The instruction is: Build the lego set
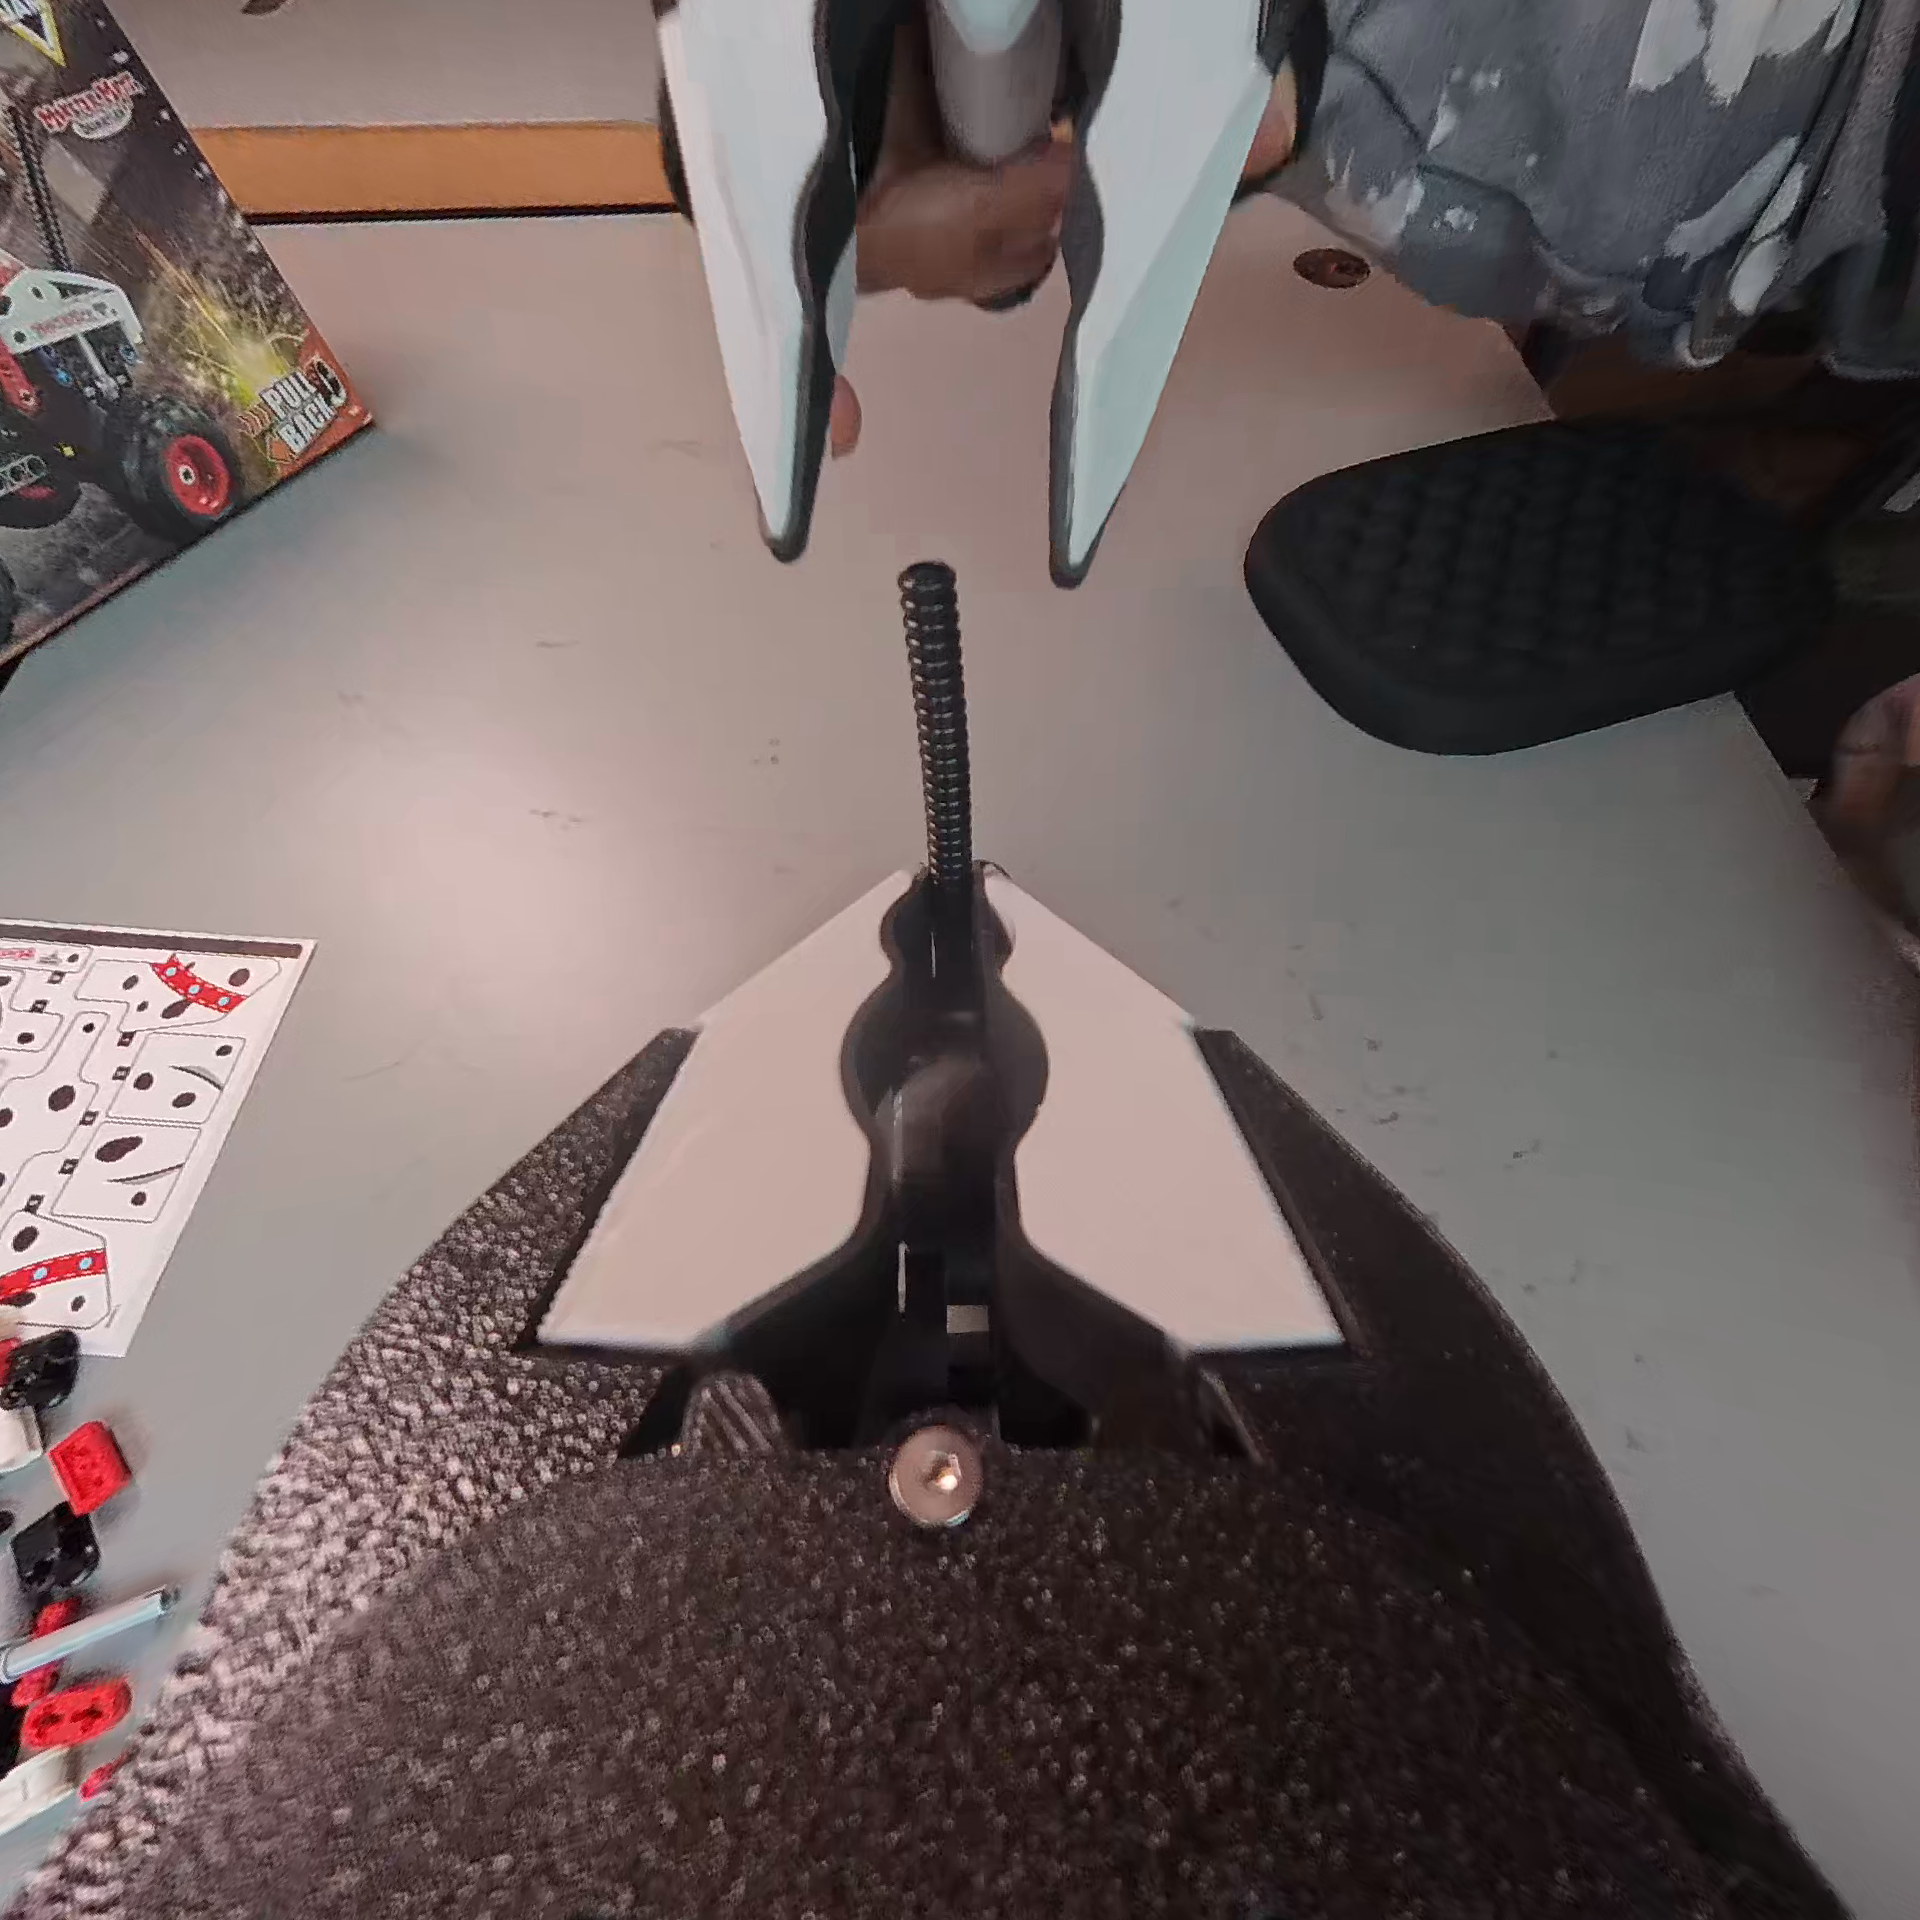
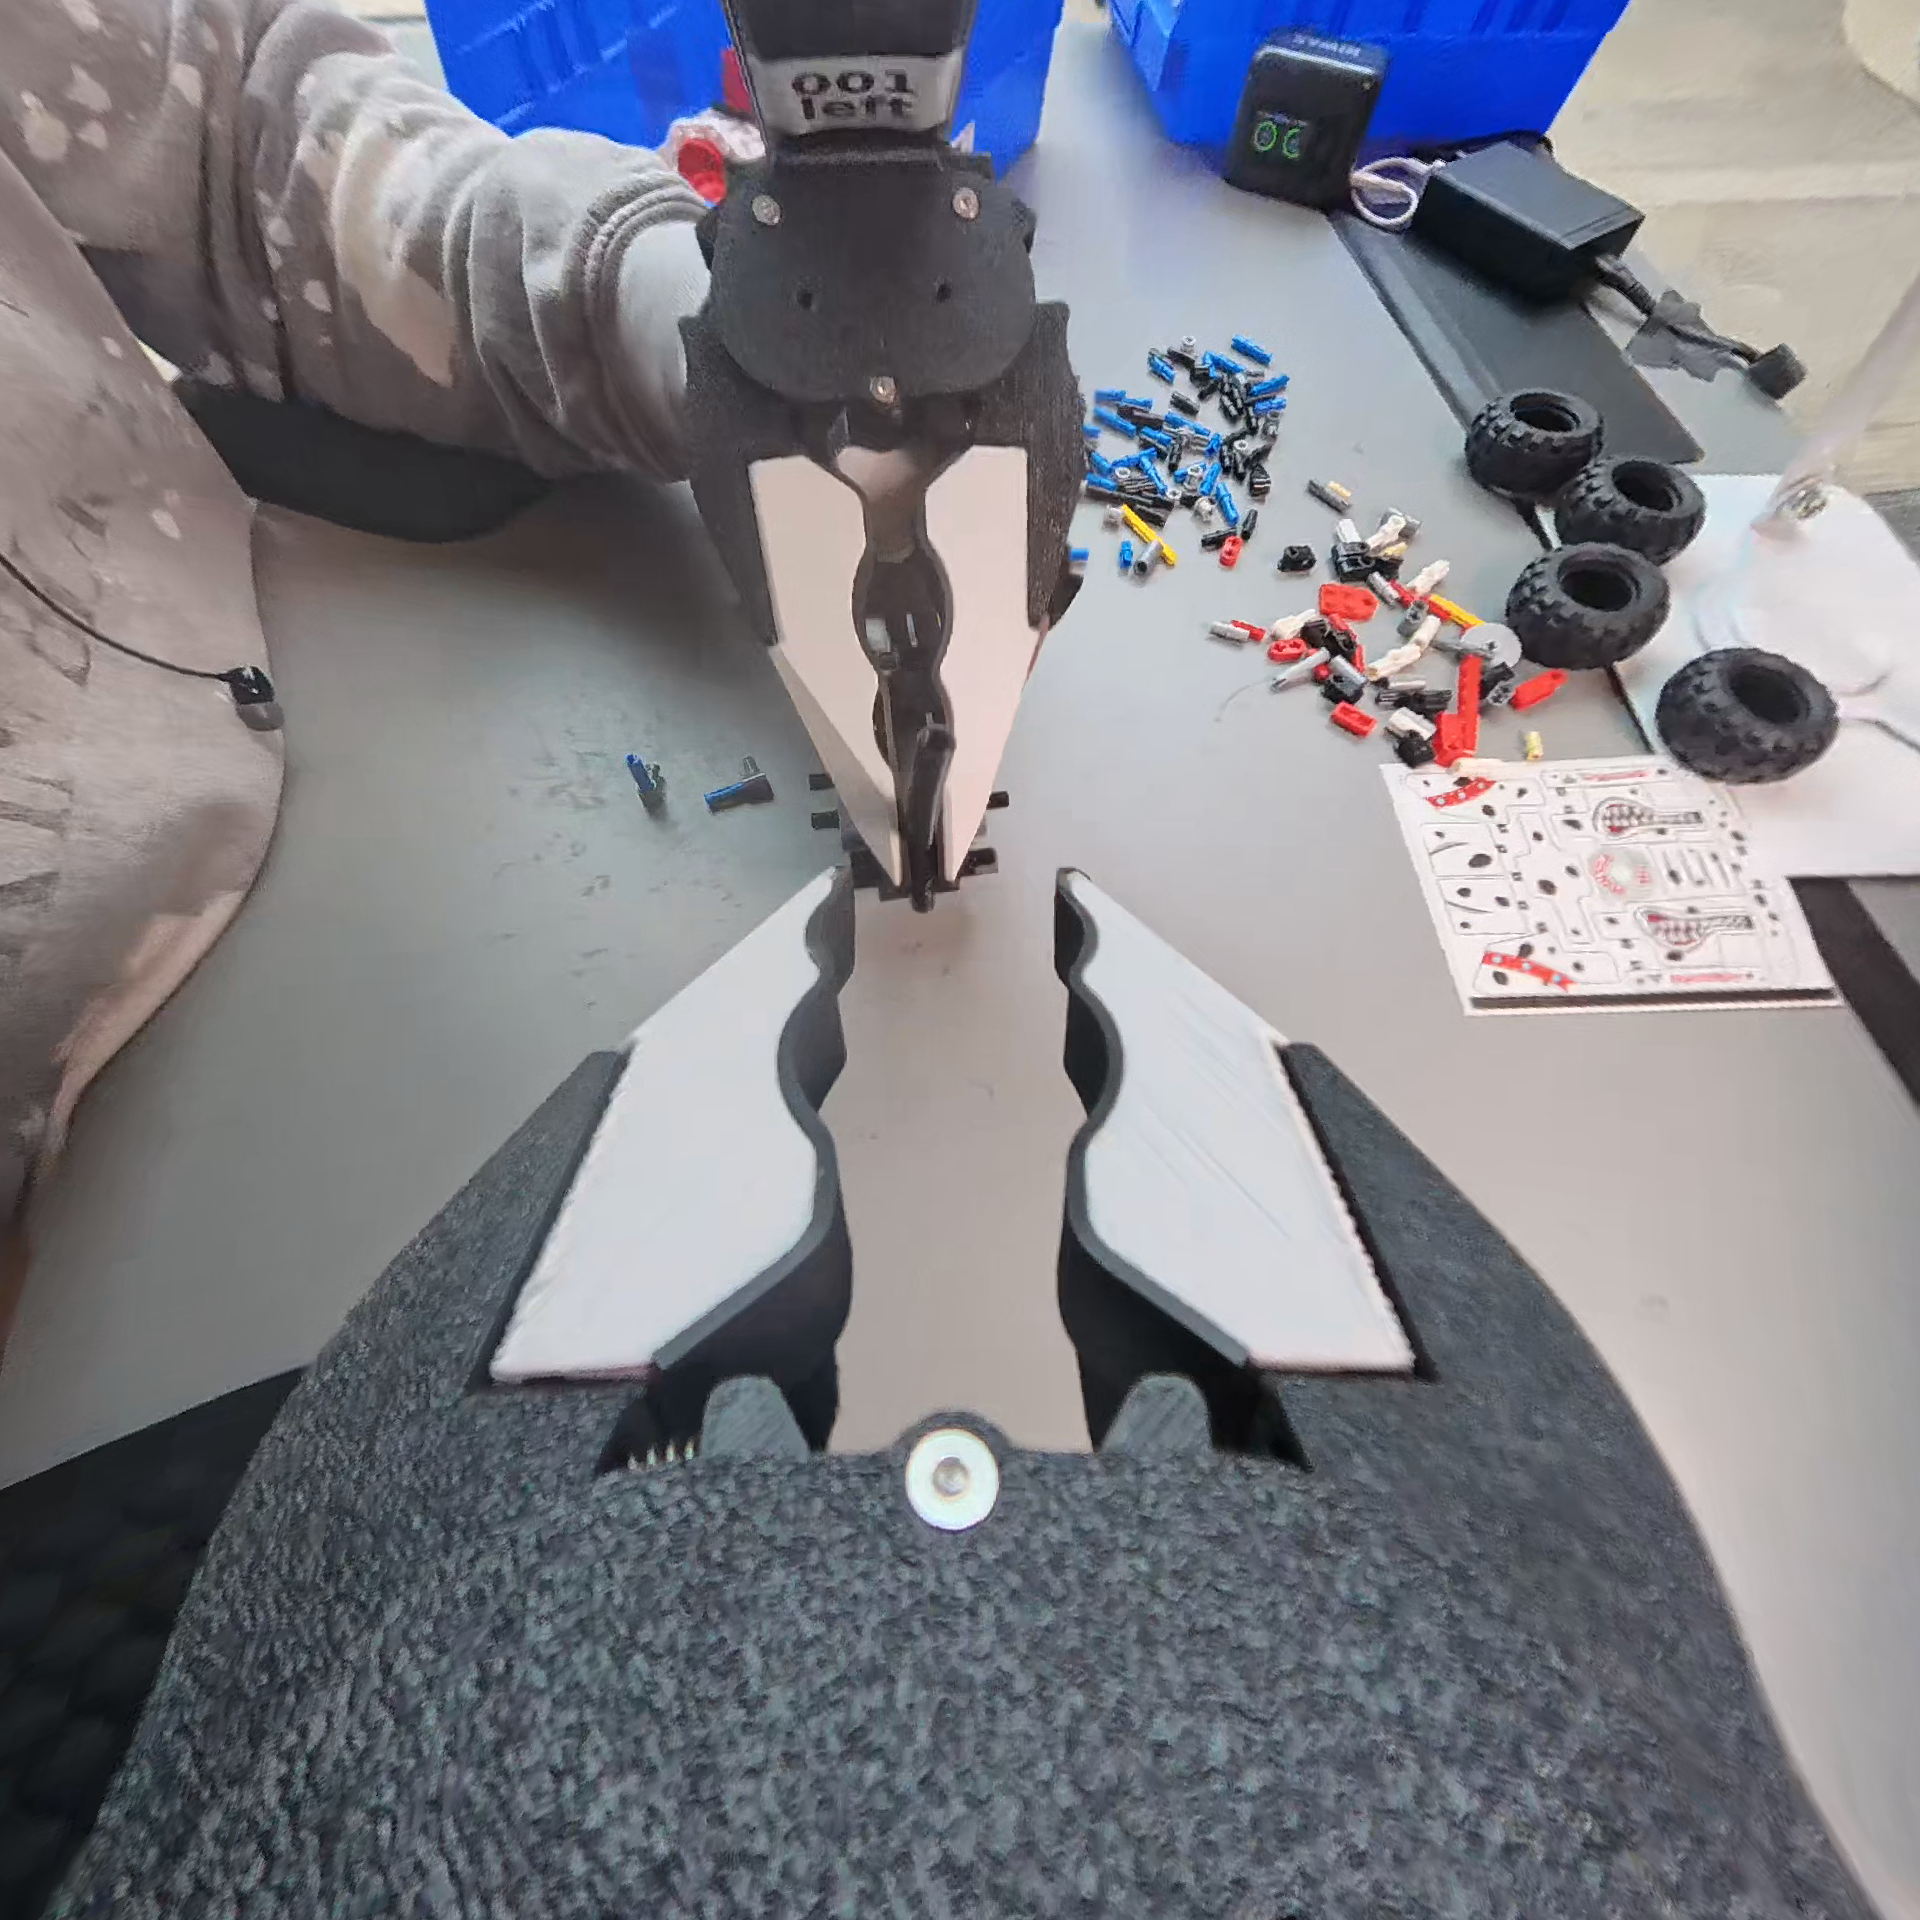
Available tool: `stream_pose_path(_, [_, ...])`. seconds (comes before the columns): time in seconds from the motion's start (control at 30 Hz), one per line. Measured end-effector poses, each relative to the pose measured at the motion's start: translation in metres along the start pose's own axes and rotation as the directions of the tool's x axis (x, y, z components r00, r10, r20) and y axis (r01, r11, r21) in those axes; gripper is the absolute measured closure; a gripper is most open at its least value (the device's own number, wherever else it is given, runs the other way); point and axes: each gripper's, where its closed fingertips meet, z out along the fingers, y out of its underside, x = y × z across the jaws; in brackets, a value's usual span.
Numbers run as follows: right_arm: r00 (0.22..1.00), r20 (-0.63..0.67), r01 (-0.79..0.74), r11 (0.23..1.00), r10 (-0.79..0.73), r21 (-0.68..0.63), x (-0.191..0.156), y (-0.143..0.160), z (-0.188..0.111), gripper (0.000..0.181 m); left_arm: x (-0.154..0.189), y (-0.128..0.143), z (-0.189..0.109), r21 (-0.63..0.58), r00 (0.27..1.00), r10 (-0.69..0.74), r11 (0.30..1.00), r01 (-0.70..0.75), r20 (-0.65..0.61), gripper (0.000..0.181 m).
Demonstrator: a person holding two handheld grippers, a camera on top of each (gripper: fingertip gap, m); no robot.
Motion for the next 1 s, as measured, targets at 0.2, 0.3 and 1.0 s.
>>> stream_pose_path(0.2, [0.993, 0.0, -0.112, 0.961, 0.116, 0.253, -0.001, -0.012, 0.026, 0.17, 0.001, -0.002, -0.001, 0.014, 1.0, -0.008, 1.0, 0.008, 0.0, 0.173])
stream_pose_path(0.3, [0.999, -0.001, -0.041, 0.984, 0.041, 0.174, -0.007, -0.011, 0.042, 0.176, 0.0, 0.005, 0.002, -0.026, 1.0, -0.014, 1.0, 0.014, 0.016, 0.172])
stream_pose_path(1.0, [0.99, 0.085, 0.121, 0.987, -0.112, -0.107, -0.027, -0.005, 0.101, 0.178, 0.008, 0.066, -0.034, -0.214, 0.993, -0.059, 0.974, 0.08, 0.102, 0.133])
